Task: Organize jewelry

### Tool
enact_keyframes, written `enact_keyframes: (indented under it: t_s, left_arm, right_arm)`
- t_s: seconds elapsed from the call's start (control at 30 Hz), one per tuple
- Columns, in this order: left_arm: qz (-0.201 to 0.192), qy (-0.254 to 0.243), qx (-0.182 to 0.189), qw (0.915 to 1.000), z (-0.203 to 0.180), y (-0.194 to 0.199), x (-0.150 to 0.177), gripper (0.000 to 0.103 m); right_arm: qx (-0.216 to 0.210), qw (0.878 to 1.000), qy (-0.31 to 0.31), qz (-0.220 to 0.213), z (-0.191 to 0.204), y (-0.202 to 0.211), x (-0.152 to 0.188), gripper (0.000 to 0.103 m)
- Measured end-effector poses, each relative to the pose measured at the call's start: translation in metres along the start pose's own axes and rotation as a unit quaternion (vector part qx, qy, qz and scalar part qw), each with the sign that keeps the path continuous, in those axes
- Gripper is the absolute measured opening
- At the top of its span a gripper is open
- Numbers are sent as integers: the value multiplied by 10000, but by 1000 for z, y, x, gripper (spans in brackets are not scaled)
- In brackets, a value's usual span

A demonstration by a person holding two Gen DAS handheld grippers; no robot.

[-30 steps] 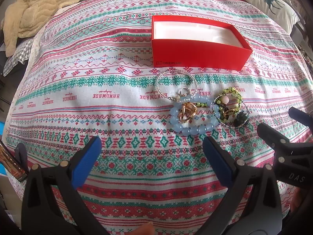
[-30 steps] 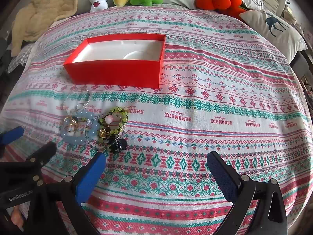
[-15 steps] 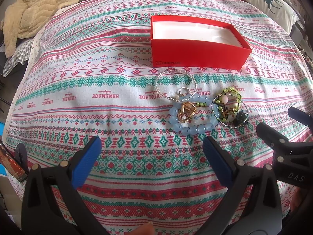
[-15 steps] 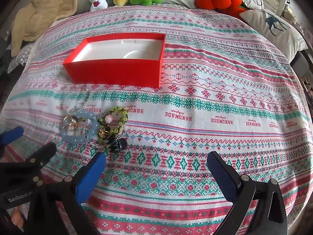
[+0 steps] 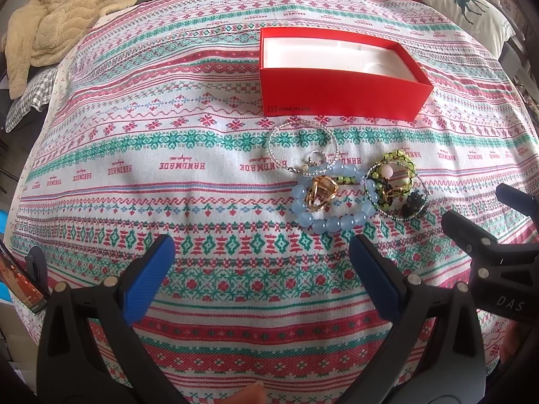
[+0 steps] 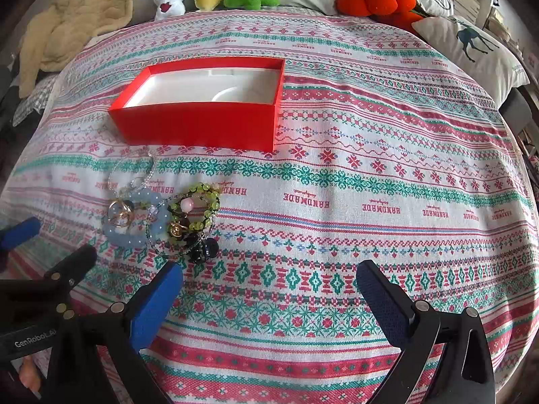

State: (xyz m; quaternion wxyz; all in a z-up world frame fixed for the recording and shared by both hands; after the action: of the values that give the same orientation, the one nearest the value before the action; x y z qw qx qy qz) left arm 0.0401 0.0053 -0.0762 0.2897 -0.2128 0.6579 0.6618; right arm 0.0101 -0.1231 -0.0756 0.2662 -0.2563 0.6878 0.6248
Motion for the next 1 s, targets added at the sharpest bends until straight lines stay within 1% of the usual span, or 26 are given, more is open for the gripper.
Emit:
enact_keyframes:
  t_s: [0.33,0.43,0.57,0.7,0.77,0.9,1.0]
  left_arm:
    - [1,42,20,10000,0,1,-2,102]
    - [-3,109,100,9999,3,2,-7,102]
    - [31,125,331,9994,3,0,-14,102]
    - [31,157,533,9984,3,-7,-27,102]
    - [43,265,671,9974,3,-11,-35,102]
    - [164,549,944,9939,1,-25,-44,95]
    - [296,661,1099,9913,-6,-39,-47,92]
  right_arm:
    - [-17,10000,28,-8,0,0,-1,103]
    - [-66,10000,45,-35,0,2,-7,103]
    - [-212,9997,15,-77,2,4,-15,103]
    - [-475,9989,-9,24,7,2,-22,103]
    - [-626,9980,-40,78,9,-1,-25,103]
    - [-782,9968,-147,113,7,-6,-35,103]
    - [-843,9960,-246,141,4,-11,-41,103]
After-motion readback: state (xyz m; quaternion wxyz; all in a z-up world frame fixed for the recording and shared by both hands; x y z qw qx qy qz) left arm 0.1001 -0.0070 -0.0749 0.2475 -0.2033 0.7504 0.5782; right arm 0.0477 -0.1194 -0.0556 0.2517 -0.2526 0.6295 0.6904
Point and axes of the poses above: each gripper's, at about its wrist camera, not at the fingertips, and y roughly against the way its jaws point, z to its left, x to its underside, the point moved 9 cm from there along -y, roughly the way its jaws point, and after that the axes turned 15 degrees about -z, right-handed, at the moved point
